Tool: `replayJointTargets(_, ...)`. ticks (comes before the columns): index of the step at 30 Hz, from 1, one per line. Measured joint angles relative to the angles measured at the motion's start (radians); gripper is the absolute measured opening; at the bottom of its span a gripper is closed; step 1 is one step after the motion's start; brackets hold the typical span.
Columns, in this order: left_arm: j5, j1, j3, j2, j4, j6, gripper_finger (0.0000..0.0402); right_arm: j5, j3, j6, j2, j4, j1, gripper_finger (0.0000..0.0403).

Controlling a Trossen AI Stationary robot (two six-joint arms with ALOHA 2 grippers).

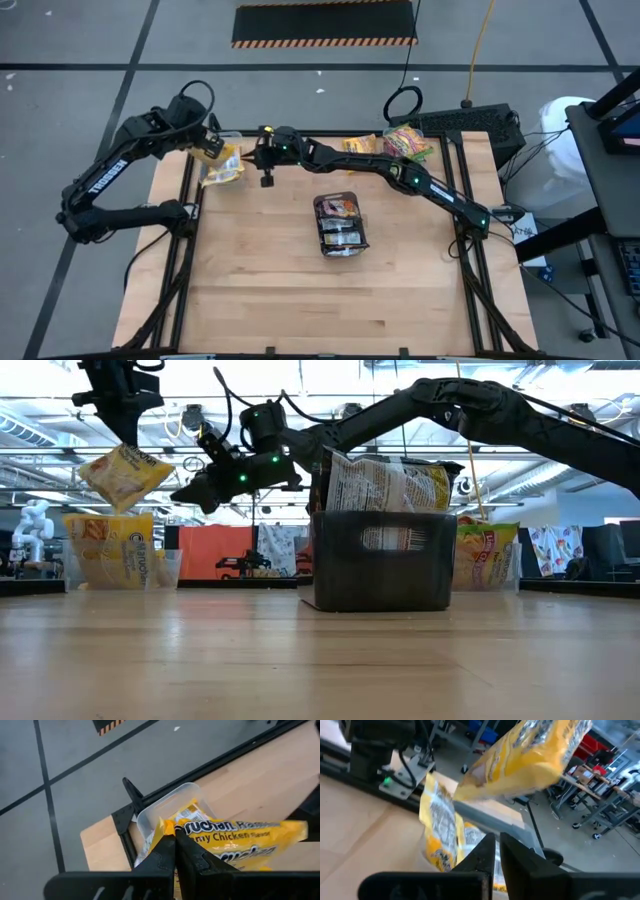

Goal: Sort Maruchan noodles
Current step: Put the bottom yellow noodle pack into the left transparent bin

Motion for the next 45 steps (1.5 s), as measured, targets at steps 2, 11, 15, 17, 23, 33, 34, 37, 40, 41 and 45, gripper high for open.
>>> replayJointTargets(2,0.001,0.011,0.0,0.006,0.0,0.013,0.0003,-0.001,0.0,0.035,0.0,0.009,0.0,0.0015)
replayJointTargets(11,-0.005,0.056,0.0,0.008,-0.003,0.056,0.0003,0.0,0.0,0.131,0.0,0.008,0.0,0.0001)
replayJointTargets(15,-0.017,0.056,0.0,0.012,-0.013,0.065,0.0003,0.001,0.0,0.187,0.0,0.008,0.0,0.0001)
replayJointTargets(17,-0.026,0.055,0.0,0.017,-0.013,0.058,0.0003,0.001,0.0,0.204,0.0,0.008,0.001,0.0)
replayJointTargets(23,-0.044,0.043,0.0,0.025,-0.008,0.009,0.0003,0.002,-0.001,0.242,-0.017,0.005,0.003,0.0)
replayJointTargets(33,-0.099,0.042,-0.002,0.072,-0.013,-0.105,0.0003,0.002,-0.001,0.268,-0.115,-0.037,0.012,0.0)
replayJointTargets(34,-0.112,0.037,-0.002,0.077,-0.014,-0.119,0.0003,0.001,-0.001,0.267,-0.128,-0.053,0.013,0.0)
replayJointTargets(37,-0.167,0.019,-0.002,0.101,-0.016,-0.17,0.0003,0.001,-0.001,0.261,-0.171,-0.112,0.016,0.0)
replayJointTargets(40,-0.219,0.004,-0.002,0.13,-0.019,-0.22,0.0003,0.0,-0.001,0.244,-0.222,-0.188,0.016,0.0)
replayJointTargets(41,-0.239,0.0,-0.002,0.138,-0.023,-0.235,0.0003,0.001,-0.001,0.239,-0.24,-0.224,0.016,0.0)
replayJointTargets(45,-0.317,-0.011,-0.002,0.183,-0.057,-0.287,0.0003,0.001,-0.001,0.211,-0.309,-0.345,0.016,0.0)
